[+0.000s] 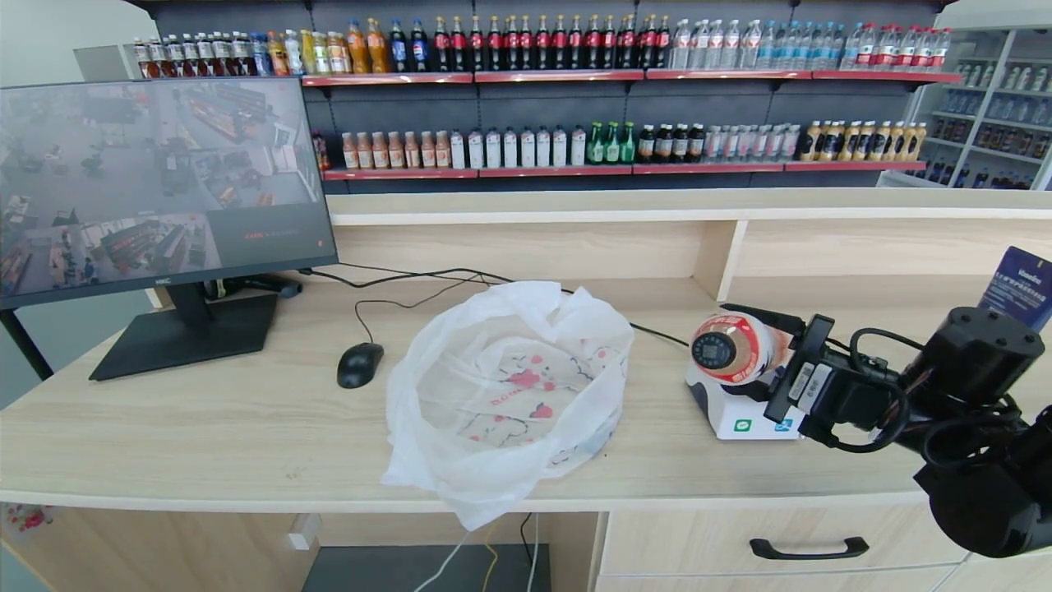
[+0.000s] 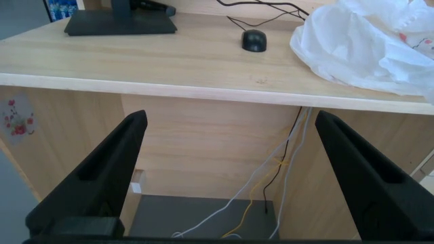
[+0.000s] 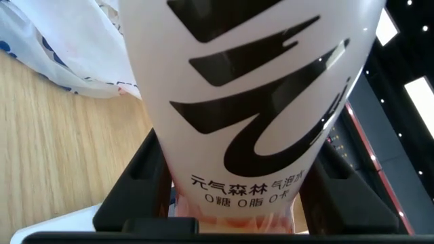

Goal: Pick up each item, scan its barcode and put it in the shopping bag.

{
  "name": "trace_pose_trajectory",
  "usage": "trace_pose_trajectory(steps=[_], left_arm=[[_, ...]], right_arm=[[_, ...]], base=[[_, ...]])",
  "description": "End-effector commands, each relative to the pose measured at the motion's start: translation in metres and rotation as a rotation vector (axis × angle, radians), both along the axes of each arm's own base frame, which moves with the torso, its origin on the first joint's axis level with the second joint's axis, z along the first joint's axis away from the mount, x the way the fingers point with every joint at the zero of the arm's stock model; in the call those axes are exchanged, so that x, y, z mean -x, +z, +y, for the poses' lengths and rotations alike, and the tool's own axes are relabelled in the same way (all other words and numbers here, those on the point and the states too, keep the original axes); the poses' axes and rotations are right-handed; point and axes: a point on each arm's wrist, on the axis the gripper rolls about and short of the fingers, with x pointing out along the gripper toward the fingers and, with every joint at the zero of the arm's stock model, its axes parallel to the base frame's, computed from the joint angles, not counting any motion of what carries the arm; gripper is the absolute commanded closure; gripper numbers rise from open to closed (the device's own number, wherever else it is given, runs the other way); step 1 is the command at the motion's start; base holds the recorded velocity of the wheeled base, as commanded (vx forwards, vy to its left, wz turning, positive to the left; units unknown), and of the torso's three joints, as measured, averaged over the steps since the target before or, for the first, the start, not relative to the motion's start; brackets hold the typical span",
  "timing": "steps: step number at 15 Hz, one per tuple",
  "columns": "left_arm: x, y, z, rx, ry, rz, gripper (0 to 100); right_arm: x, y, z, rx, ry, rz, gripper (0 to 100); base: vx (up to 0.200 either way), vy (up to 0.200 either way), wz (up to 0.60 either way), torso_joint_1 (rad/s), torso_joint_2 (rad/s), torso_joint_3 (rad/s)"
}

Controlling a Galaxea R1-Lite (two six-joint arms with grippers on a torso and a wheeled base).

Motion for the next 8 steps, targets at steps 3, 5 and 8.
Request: trace_pose_trajectory(steps=[3, 5, 8], left_arm=[[0.0001, 0.0001, 0.0, 0.0, 0.0, -0.001, 0], [0.0001, 0.0001, 0.0, 0.0, 0.0, -0.001, 0], [0.0001, 0.0001, 0.0, 0.0, 0.0, -0.001, 0]], right_arm=[[-0.0044, -0.0015, 0.0001, 0.001, -0.001, -0.003, 100], [-0.0044, -0.0022, 0.0001, 0.001, -0.001, 0.0, 100], [-0.0065, -0.0052, 0.0008, 0.002, 0.0, 0.008, 100]], base=[[0.0, 0.0, 0.0, 0.0, 0.0, 0.0], [0.0, 0.0, 0.0, 0.0, 0.0, 0.0], [0.0, 0.0, 0.0, 0.0, 0.0, 0.0]])
